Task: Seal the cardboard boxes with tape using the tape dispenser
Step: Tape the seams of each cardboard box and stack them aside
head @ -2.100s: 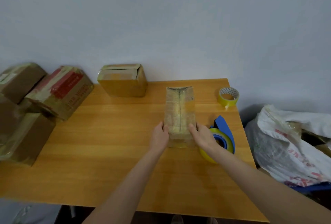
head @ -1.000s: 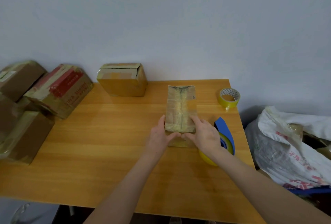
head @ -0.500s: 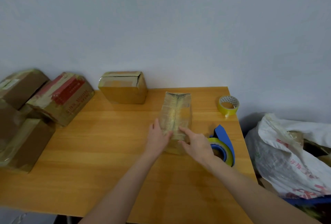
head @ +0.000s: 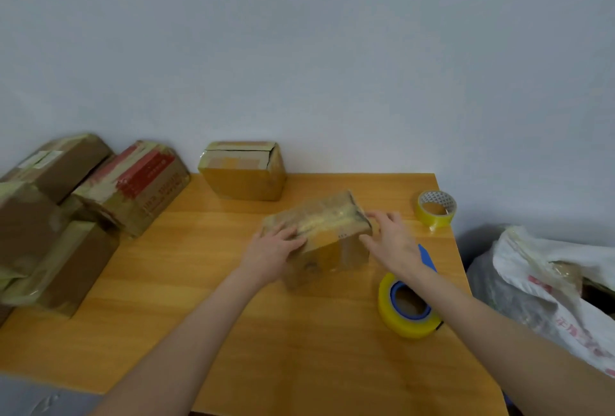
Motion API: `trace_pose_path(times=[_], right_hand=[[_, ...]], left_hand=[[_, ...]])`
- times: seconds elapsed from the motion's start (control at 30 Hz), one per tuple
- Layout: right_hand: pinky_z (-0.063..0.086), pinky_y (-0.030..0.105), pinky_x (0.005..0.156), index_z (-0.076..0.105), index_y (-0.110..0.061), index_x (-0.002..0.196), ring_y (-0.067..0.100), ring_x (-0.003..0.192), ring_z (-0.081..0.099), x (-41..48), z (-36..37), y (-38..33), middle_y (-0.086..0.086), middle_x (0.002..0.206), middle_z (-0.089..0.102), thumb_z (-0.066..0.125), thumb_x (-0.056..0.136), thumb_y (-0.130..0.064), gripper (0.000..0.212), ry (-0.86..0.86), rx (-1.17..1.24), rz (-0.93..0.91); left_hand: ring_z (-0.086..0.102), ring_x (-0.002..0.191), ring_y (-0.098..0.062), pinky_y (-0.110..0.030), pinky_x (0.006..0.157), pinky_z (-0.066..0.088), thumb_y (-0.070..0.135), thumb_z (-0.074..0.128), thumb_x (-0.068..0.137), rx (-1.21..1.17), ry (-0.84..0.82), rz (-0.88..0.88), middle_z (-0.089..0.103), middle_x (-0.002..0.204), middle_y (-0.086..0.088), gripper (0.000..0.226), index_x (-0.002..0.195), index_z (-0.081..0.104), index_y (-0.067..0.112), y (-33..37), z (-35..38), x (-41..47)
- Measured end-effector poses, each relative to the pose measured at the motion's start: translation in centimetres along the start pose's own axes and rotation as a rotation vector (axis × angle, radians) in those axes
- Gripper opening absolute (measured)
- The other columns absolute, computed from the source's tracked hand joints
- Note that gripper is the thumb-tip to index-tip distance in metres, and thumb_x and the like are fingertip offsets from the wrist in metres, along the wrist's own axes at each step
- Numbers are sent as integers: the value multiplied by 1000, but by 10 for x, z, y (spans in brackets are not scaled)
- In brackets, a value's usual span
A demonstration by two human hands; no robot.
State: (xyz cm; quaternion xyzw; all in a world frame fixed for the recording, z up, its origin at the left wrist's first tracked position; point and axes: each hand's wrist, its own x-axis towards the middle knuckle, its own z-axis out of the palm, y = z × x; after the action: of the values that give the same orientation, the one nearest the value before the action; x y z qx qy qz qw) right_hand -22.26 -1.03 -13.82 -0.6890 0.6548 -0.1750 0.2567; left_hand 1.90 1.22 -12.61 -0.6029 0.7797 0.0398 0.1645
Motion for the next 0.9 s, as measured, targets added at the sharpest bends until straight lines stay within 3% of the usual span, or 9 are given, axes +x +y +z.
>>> trace_pose_path(times=[0.13,0.23,0.33,0.4,0.6,0.7,0.77,0.83,0.9], right_hand=[[43,41,105,20,-24,153,26,139,33,24,2,-6,2,157,21,62,89,-48,80,-48,-30,5],[32,44,114,10,-25,155,27,146,20,38,7,-13,2,162,10,64,85,-54,93,-181,16,52],[50,39,92,37,-26,145,23,120,52,35,20,-19,3,140,51,57,89,-55,66,-362,-90,-27],[51,34,75,48,-28,134,21,100,60,21,27,-20,-2,117,64,52,92,-53,49,-331,-163,-83],[53,40,73,53,-27,124,25,91,63,-12,25,-7,0,101,68,41,99,-47,35,-217,-44,17],[53,38,86,50,-22,137,21,108,61,-20,4,27,1,123,64,50,96,-47,48,-125,62,147],[50,39,92,42,-17,142,23,119,55,-30,-15,59,5,136,54,59,90,-51,65,-37,34,307],[51,43,91,40,-10,141,28,119,55,-42,-23,89,12,139,50,64,85,-56,77,-159,-47,470],[55,41,83,52,-6,125,29,102,63,-54,-15,107,19,118,62,68,86,-48,59,-349,48,550]], left_hand=[[19,146,-27,-43,114,28,6,42,97,-240,247,-260,11,161,-4,62,149,27,35,-15,9,-10],[26,142,-30,-40,110,36,23,53,97,-801,381,-587,12,159,-12,70,154,12,12,4,17,-11],[42,131,-28,-46,104,43,37,63,91,-1391,258,-705,36,149,-8,76,150,21,13,27,31,-9],[50,122,-25,-47,98,49,33,66,89,-1621,135,-682,47,140,-3,73,148,25,21,39,34,-9],[50,108,-9,-19,81,47,16,56,95,-1421,176,-350,46,138,4,74,154,11,23,53,12,4],[45,119,-12,-26,97,41,19,47,100,-1352,145,-297,38,147,-1,70,154,3,26,66,11,6],[43,122,-13,-26,96,39,22,45,102,-1388,148,-323,37,150,-1,66,154,5,29,71,16,3],[38,130,-13,-28,101,37,27,46,101,-1418,147,-347,29,154,2,65,154,8,30,73,21,3],[29,141,-18,-36,109,33,32,47,101,-1408,134,-356,22,158,4,65,154,10,29,76,25,1]])
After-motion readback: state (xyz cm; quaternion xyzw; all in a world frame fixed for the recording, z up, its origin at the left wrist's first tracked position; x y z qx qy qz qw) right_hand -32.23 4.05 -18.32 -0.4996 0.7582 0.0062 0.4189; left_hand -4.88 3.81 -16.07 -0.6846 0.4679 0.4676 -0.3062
